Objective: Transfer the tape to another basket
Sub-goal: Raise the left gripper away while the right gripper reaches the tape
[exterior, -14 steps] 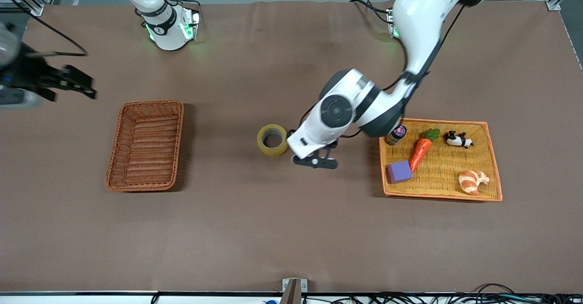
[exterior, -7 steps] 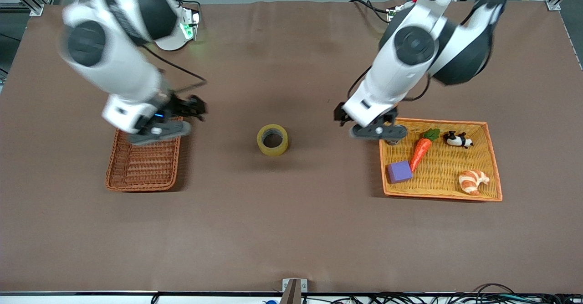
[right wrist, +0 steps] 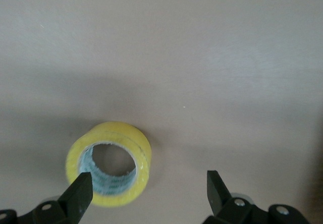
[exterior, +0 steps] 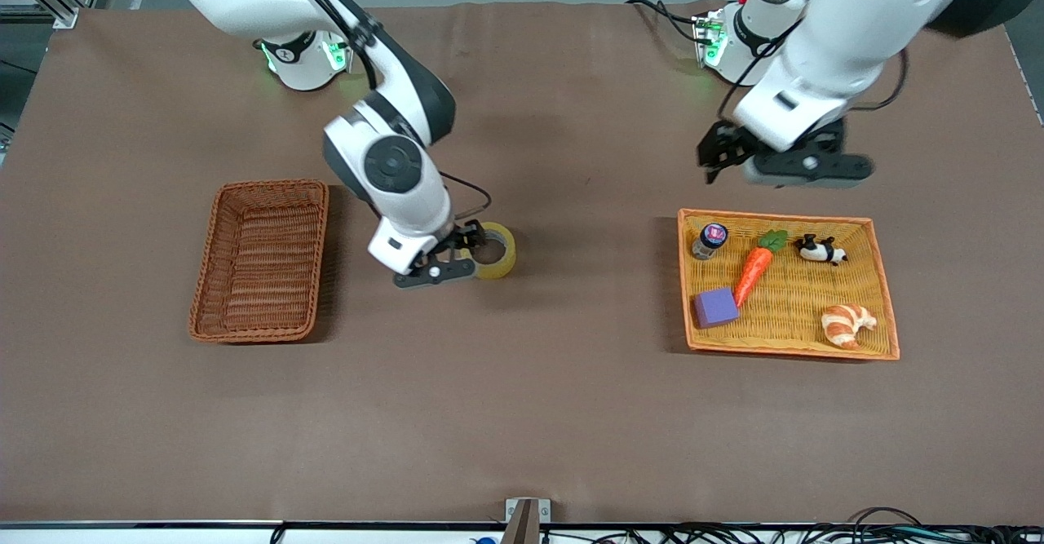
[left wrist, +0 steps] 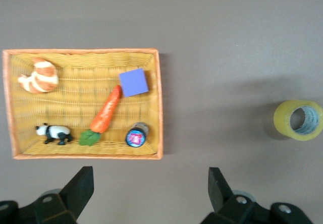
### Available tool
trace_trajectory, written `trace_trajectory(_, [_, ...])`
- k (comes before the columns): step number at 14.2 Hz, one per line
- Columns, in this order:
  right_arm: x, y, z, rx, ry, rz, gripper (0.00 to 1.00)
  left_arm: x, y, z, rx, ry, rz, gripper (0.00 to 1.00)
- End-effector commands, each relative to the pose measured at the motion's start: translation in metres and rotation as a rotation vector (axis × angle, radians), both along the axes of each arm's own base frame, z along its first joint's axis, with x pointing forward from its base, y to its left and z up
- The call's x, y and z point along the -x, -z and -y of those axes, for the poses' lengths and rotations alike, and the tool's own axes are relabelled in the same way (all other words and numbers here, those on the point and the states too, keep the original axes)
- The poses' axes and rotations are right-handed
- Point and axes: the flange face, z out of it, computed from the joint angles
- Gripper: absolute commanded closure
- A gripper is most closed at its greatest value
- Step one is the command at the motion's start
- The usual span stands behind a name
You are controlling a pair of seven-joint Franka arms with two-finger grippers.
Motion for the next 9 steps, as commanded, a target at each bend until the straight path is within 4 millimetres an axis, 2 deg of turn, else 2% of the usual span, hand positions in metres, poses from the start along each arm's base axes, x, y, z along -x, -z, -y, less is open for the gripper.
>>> trace_trajectory(1, [0.009,0.033,-0.016,0.019,-0.009,0.006,0.0,0.0,-0.028,-0.024,-0.003,-0.015,0.005,0.0])
trace_trajectory(4, [0.028,0.07,-0.008,0.009,-0.034,0.031,0.0,-0.003,-0.029,-0.029,-0.002,-0.015,0.008,0.0])
trace_trajectory(5, [0.032,0.075,-0.01,0.002,-0.019,0.053,0.0,-0.006,-0.029,-0.037,-0.002,-0.029,0.006,0.0])
trace_trajectory(7, [0.041,0.087,-0.009,0.028,-0.01,0.081,0.0,-0.007,-0.029,-0.039,0.0,-0.016,0.007,0.0])
trace_trajectory(9, [0.046,0.091,-0.012,0.016,-0.019,0.089,0.0,-0.013,-0.03,-0.063,0.021,-0.037,0.0,0.0])
